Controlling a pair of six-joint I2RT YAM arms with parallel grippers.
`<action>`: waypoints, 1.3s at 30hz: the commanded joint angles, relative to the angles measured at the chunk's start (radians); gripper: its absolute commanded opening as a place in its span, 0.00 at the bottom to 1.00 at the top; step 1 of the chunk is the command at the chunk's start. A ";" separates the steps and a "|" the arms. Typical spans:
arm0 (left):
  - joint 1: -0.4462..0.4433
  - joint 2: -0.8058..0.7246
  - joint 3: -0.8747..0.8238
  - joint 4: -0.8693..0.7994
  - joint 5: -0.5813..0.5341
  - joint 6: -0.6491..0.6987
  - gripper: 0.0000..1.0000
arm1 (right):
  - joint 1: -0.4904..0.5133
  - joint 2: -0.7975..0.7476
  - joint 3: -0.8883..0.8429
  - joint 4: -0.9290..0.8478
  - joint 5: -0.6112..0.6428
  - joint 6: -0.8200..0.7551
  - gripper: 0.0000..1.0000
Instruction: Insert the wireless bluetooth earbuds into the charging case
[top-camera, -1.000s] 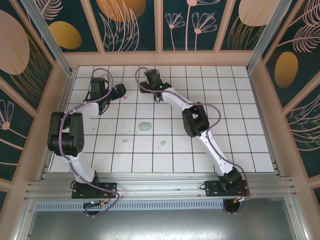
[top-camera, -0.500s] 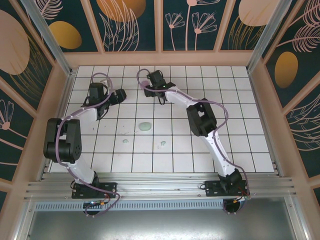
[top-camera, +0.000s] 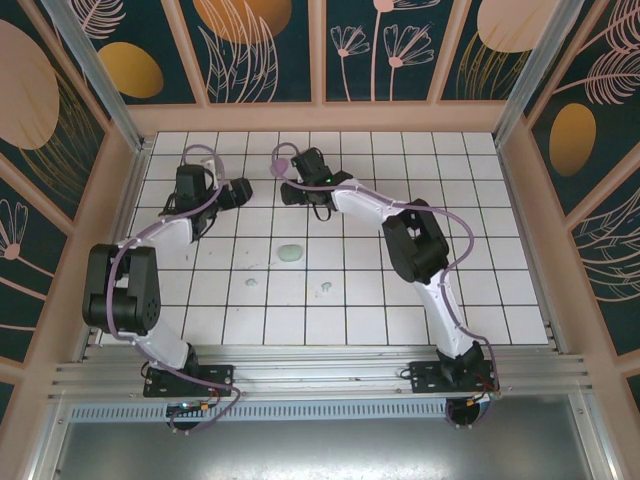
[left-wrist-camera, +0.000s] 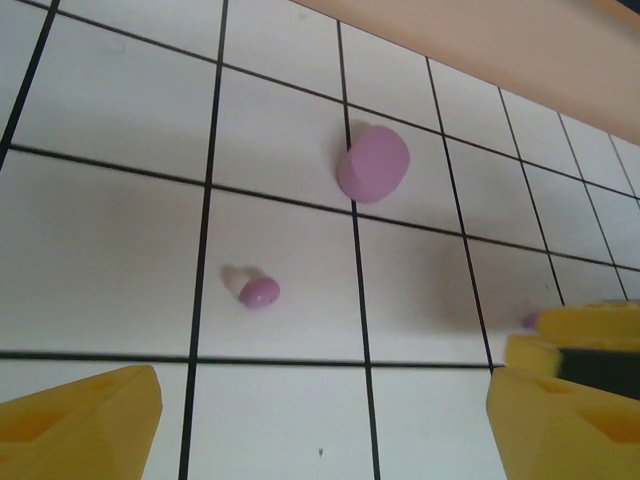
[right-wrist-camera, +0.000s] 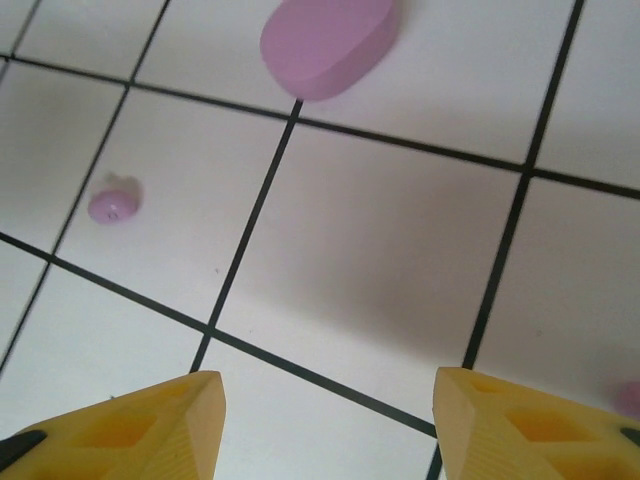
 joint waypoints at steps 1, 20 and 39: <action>-0.035 0.099 0.159 -0.073 -0.084 -0.027 0.82 | -0.026 -0.119 -0.024 -0.009 -0.008 0.047 0.59; -0.134 0.724 1.019 -0.543 -0.153 0.265 0.79 | -0.125 -0.426 -0.469 0.143 0.010 0.052 0.61; -0.149 0.973 1.335 -0.692 -0.101 0.274 0.74 | -0.125 -0.422 -0.486 0.158 0.012 0.035 0.62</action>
